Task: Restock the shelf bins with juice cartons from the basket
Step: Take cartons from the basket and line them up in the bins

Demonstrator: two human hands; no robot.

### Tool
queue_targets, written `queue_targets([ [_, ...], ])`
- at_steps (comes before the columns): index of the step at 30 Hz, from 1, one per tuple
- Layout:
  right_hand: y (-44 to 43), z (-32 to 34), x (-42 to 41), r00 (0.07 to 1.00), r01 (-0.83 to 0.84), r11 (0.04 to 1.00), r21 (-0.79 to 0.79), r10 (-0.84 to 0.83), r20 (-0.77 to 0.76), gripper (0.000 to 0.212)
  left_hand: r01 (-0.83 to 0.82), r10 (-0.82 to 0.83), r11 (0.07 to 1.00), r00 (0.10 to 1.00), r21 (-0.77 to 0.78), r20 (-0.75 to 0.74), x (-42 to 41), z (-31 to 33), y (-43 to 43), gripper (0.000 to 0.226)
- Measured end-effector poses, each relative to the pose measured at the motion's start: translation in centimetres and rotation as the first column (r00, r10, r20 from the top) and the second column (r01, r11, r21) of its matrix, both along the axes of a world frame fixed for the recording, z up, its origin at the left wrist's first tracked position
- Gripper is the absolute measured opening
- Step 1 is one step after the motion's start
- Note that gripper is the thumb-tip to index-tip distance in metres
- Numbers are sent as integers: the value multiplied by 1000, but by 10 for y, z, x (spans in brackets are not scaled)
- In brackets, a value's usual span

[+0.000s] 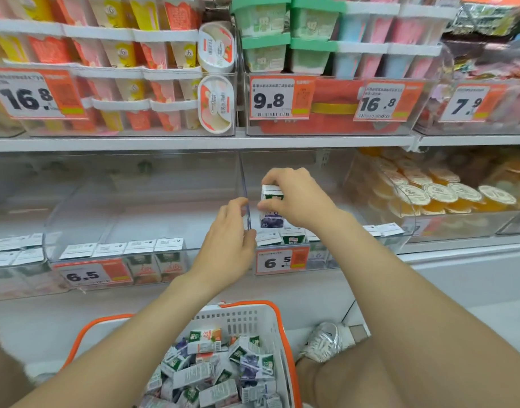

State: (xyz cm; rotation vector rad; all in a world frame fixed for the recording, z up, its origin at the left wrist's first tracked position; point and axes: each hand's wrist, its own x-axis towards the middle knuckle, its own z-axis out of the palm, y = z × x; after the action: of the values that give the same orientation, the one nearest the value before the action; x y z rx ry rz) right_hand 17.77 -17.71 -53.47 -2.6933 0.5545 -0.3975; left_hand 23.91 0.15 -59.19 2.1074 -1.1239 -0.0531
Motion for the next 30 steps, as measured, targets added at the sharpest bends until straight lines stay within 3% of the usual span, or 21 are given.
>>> queue_targets([
  [4,3,3,8,1000,-19,999,-50,19,-4,51,31,-31,1000,1000,3,3,6,-1,3,53],
  [9,-3,5,3,985,-72,997,-20,68,-161,51,40,-40,999,999,-10,-8,5,-3,6,53],
  [14,3,5,2,994,-71,997,-23,69,-87,50,48,-48,998,999,-30,21,6,-7,6,53],
  [20,2,-10,10,892,-104,989,105,139,-430,40,64,-63,998,998,-28,13,10,-9,7,53],
  [24,-7,-2,6,900,-9,966,260,121,-420,47,61,-61,998,998,-31,12,10,-9,6,54],
  [30,-20,-6,-5,860,33,969,243,97,-501,44,59,-57,997,998,-46,34,7,-11,6,55],
])
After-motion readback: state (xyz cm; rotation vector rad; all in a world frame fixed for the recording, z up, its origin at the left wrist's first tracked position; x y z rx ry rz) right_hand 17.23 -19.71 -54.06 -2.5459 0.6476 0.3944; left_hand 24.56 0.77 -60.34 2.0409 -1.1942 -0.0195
